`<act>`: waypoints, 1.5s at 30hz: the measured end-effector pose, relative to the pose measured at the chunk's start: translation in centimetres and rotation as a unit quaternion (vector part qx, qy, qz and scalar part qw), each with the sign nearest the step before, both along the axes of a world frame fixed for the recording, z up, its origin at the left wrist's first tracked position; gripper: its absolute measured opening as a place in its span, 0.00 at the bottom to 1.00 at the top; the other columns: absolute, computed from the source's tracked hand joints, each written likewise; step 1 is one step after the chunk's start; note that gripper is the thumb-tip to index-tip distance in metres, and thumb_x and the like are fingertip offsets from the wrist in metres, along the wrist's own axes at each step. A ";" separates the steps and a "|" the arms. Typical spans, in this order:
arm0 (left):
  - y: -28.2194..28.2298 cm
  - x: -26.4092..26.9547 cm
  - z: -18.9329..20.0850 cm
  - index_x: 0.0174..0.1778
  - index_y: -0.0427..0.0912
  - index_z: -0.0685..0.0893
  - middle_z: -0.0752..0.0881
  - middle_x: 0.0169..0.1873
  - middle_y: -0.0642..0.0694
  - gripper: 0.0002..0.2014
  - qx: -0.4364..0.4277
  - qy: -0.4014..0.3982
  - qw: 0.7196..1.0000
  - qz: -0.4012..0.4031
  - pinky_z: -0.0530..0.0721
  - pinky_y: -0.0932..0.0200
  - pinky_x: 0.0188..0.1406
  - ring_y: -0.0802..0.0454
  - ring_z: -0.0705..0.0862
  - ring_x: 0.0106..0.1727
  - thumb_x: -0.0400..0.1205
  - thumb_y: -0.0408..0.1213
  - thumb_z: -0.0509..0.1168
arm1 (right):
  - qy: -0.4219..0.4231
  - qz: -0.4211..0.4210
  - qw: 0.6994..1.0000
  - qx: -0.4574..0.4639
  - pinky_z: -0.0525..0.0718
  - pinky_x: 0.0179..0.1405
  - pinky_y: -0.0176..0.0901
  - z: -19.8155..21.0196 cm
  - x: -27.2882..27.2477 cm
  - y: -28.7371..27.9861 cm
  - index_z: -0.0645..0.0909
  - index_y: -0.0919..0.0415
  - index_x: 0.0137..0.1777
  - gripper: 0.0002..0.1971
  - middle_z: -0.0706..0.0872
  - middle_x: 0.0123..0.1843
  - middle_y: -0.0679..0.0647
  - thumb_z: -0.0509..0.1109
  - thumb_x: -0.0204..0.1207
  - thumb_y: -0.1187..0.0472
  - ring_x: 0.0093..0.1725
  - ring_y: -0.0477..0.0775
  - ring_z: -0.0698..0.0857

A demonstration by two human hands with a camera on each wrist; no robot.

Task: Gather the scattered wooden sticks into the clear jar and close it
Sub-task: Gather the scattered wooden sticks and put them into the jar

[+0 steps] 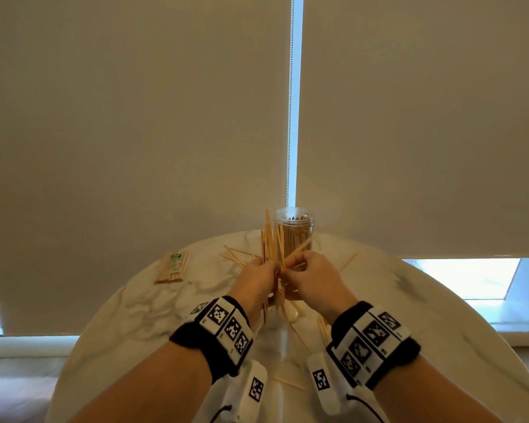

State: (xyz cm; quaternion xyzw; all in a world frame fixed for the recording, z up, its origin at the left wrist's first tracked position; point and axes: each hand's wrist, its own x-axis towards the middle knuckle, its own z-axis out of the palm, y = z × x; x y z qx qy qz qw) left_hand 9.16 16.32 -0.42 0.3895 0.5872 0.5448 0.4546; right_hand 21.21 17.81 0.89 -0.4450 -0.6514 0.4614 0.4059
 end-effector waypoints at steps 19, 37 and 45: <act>6.0 -3.9 -0.5 0.50 0.41 0.80 0.82 0.39 0.45 0.11 0.107 -0.115 0.987 0.033 0.87 0.44 0.50 0.47 0.82 0.35 0.89 0.45 0.61 | -0.214 0.107 0.971 0.024 0.92 0.40 0.39 -1.1 -2.5 4.7 0.87 0.60 0.51 0.06 0.93 0.42 0.53 0.72 0.81 0.59 0.36 0.46 0.91; 4.9 -1.8 0.0 0.44 0.44 0.78 0.70 0.27 0.50 0.12 0.086 -0.165 0.950 -0.252 0.67 0.65 0.21 0.57 0.64 0.24 0.90 0.44 0.56 | -0.104 0.057 0.984 0.130 0.83 0.65 0.41 2.9 2.4 6.7 0.71 0.48 0.80 0.24 0.87 0.64 0.43 0.65 0.85 0.63 0.61 0.41 0.86; 4.5 -2.0 1.1 0.43 0.45 0.77 0.65 0.28 0.50 0.14 0.113 -0.170 0.935 -0.291 0.64 0.66 0.20 0.57 0.61 0.25 0.87 0.51 0.59 | -0.187 0.068 0.956 0.215 0.84 0.52 0.42 2.4 2.4 7.1 0.90 0.50 0.52 0.10 0.92 0.44 0.43 0.70 0.81 0.64 0.46 0.41 0.88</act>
